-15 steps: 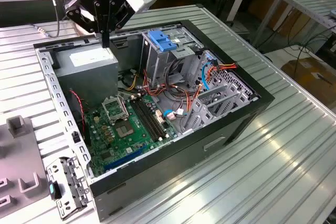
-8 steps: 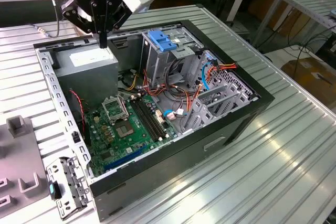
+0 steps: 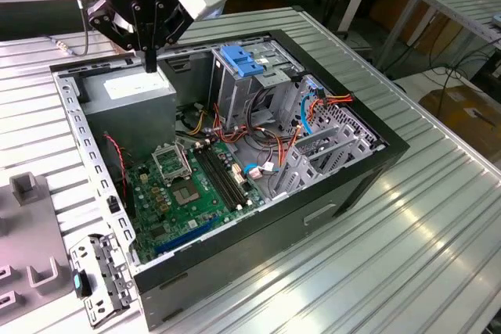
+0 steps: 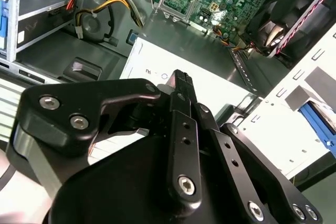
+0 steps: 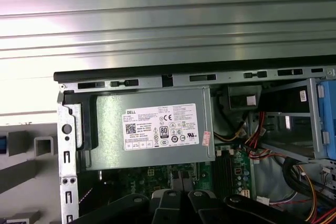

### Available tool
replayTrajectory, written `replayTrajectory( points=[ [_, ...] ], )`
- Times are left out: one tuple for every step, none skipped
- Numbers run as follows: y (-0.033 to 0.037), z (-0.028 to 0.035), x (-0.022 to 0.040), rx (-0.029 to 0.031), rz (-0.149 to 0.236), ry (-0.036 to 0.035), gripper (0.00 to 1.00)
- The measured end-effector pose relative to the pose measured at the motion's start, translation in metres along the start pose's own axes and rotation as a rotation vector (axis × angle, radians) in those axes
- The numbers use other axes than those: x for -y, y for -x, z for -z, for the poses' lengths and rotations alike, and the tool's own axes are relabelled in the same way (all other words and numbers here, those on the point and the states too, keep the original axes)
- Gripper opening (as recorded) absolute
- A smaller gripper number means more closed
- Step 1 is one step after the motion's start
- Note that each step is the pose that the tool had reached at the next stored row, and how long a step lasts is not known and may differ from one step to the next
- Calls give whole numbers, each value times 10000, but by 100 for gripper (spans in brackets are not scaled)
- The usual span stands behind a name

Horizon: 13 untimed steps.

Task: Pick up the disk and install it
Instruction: 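Reach for the disk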

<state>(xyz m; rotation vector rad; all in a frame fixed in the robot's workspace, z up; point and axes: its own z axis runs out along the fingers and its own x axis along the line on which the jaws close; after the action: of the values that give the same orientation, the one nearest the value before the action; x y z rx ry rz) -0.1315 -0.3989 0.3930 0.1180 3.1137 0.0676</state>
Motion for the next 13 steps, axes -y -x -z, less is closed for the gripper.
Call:
replayTrajectory(
  points=[
    [-3, 0, 0, -1, 0, 0, 11],
    [-12, -1, 1, -7, -1, -1, 11],
    [-17, -1, 1, -9, -1, -1, 11],
    [-20, -1, 2, -10, -1, -1, 11],
    [-27, -1, 2, -12, -1, 0, 11],
    [-32, -1, 2, -15, -1, -1, 11],
    [-36, -2, 3, -16, -1, -1, 11],
    [-40, -2, 3, -18, -1, -2, 11],
    [-44, -2, 3, -19, -1, -1, 11],
    [-48, -2, 4, -21, -1, -2, 11],
    [-53, -2, 4, -22, -1, -2, 11],
    [-58, -2, 5, -24, -1, -2, 11],
    [-62, -3, 5, -26, -1, -2, 11]
  ],
)
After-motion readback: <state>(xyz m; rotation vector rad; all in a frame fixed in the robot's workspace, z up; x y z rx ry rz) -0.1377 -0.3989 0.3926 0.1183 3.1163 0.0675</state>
